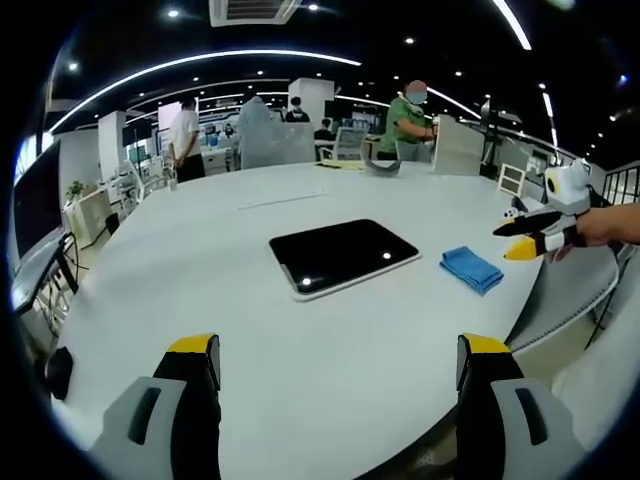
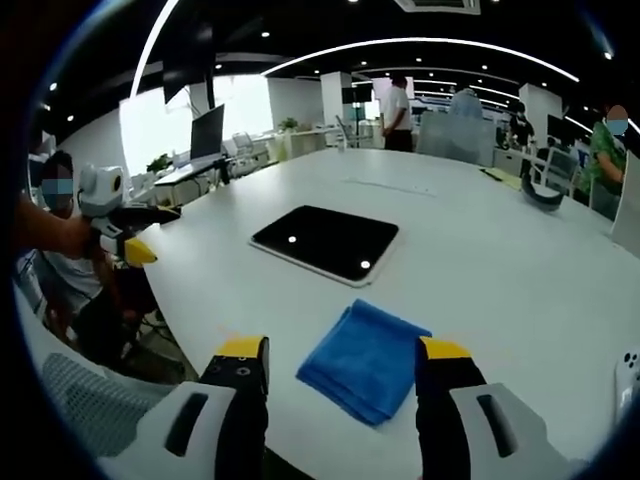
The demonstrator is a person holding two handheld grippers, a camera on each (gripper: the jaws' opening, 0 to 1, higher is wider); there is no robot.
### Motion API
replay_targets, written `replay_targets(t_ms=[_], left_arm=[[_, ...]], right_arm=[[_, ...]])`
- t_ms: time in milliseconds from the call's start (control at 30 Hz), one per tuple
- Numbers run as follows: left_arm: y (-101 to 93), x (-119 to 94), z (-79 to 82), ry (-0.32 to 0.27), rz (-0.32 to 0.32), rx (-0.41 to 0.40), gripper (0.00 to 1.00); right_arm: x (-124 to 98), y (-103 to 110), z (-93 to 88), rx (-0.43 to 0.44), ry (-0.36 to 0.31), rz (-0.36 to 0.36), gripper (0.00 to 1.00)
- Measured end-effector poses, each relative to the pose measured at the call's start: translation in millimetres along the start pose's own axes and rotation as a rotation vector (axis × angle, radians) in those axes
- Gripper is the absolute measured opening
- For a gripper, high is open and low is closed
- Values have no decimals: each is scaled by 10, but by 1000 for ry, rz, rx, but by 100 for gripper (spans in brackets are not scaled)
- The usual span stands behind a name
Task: Wipe the mirror surface with the cleaning cloth until all visible marks leave the cleaned area.
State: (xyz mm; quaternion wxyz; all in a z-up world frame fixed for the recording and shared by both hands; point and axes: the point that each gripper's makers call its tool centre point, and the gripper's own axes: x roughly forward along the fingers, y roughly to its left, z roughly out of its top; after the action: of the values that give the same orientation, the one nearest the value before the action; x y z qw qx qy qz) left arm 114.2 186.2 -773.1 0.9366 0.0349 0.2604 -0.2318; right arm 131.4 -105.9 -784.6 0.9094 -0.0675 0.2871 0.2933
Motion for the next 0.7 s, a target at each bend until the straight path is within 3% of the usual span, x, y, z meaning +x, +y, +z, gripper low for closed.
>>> replay_targets(t_ms=[300, 700], left_arm=[[19, -60, 25, -11, 15, -5, 99], [-47, -121, 42, 0, 7, 17, 99]], right_arm=[[40, -26, -9, 21, 21, 1, 51], [180, -127, -24, -57, 53, 0, 37]])
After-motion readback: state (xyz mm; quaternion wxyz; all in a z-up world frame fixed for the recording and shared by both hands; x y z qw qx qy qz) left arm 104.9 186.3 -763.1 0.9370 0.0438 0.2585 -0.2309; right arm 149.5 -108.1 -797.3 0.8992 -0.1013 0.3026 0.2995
